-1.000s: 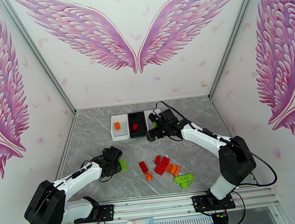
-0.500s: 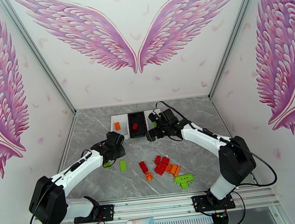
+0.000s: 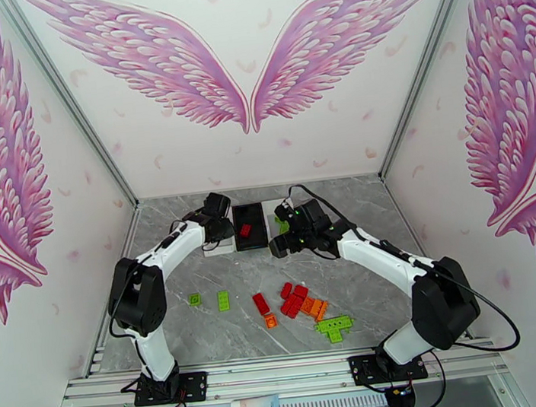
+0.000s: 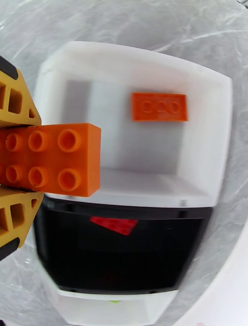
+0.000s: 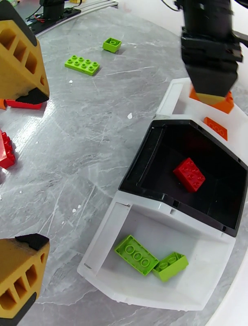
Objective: Sort the legos into containers by color
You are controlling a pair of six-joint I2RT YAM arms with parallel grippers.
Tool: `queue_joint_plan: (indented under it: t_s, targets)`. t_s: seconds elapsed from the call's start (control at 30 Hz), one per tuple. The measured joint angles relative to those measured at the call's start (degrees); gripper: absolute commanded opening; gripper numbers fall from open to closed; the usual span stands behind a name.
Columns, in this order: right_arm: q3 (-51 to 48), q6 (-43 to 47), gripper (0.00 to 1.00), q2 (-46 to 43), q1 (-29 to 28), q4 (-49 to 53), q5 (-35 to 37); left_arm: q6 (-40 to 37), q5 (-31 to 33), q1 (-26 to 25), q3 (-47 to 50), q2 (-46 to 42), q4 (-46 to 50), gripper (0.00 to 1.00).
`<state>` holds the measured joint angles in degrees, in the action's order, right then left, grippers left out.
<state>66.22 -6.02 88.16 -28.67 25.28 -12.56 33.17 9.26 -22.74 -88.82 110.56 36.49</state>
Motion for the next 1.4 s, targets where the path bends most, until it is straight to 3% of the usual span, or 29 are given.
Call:
queue_joint_plan:
  t_s: [0.2, 0.47, 0.67, 0.9, 1.23, 1.4]
  targets:
    - [-0.5, 0.0, 0.89, -1.2, 0.0, 0.1, 1.1, -3.2, -1.5, 2.4, -6.9, 6.0, 1.1, 0.43]
    - [-2.5, 0.0, 0.90, -3.9, 0.0, 0.5, 2.6, -5.7, -2.3, 2.4, -4.8, 4.0, 0.1, 0.60]
    - [-5.0, 0.6, 0.90, -5.2, -0.5, 2.3, 3.4, -8.6, -2.3, -0.1, 4.5, -7.6, -1.9, 0.77]
    - [-5.0, 6.3, 0.92, -5.5, -5.5, 8.8, 6.7, -15.7, -3.9, -5.4, 20.2, -27.6, -8.7, 0.99]
    - [-4.0, 12.4, 0.93, -2.1, -9.6, 16.2, 10.4, -24.7, -10.5, -14.1, 45.7, -55.1, -15.2, 0.99]
    - [-3.0, 13.4, 0.94, 3.0, -12.2, 17.5, 11.0, -27.1, -11.0, -17.5, 49.7, -59.6, -16.2, 0.99]
